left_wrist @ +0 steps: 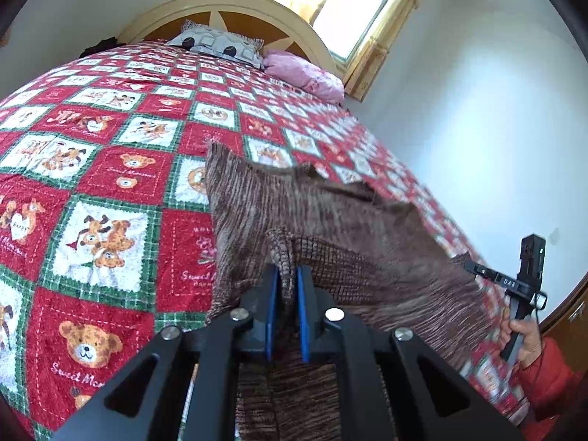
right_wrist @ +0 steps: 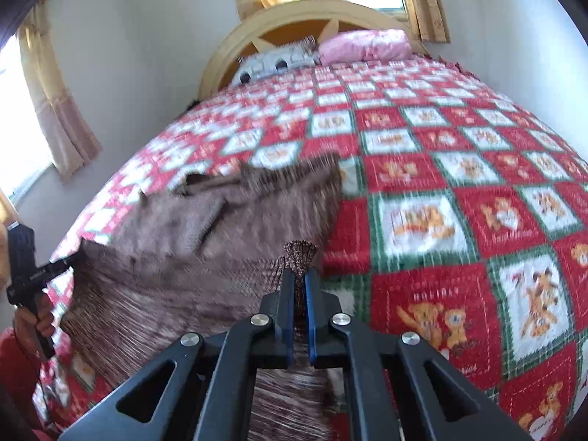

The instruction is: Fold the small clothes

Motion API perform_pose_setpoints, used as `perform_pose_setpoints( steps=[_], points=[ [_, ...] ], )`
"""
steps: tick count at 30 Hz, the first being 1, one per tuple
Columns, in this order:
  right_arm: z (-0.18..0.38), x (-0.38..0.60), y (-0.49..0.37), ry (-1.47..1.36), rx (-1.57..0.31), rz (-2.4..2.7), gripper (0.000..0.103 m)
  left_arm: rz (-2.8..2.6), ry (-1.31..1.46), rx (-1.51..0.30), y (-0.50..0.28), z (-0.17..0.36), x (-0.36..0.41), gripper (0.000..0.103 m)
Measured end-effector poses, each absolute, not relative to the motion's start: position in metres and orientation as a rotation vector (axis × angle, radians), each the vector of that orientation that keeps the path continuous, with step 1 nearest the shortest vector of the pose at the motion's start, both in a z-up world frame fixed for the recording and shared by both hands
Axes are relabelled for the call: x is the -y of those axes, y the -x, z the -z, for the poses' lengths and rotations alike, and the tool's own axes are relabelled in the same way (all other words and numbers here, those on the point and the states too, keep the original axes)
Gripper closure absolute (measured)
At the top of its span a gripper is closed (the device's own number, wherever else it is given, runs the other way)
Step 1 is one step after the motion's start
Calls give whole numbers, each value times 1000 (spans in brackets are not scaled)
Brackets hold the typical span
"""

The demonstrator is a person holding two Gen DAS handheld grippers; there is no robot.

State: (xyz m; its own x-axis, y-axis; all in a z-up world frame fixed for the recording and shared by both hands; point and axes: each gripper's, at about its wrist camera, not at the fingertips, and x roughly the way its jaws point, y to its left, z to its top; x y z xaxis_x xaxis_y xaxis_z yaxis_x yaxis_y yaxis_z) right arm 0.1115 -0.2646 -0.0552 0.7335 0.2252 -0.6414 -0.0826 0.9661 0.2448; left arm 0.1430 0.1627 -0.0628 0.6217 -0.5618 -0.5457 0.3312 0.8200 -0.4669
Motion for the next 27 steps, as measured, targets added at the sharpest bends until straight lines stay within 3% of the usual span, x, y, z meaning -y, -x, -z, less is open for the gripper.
perform_pose_setpoints(
  steps=[4,7,15,17,19,21,27],
  points=[
    [17,250,-116,-142,-671,-212,99,516,374,-715,-148,43,-170,93],
    [-1,241,-130,-74,-648,-218,99,475,366,-688,-155,28,-172,98],
    [-2,231,-165,1,-683,-231,99,461,234,-740,-179,23,-162,97],
    [1,231,-156,-4,-676,-235,99,466,158,-767,-175,32,-155,88],
    [5,234,-148,-35,-673,-236,99,462,90,-790,-171,43,-150,65],
    [7,240,-139,-79,-667,-235,99,464,21,-803,-169,52,-144,50],
    [10,245,-121,-114,-667,-231,99,494,-128,-834,-175,74,-124,49]
  ],
)
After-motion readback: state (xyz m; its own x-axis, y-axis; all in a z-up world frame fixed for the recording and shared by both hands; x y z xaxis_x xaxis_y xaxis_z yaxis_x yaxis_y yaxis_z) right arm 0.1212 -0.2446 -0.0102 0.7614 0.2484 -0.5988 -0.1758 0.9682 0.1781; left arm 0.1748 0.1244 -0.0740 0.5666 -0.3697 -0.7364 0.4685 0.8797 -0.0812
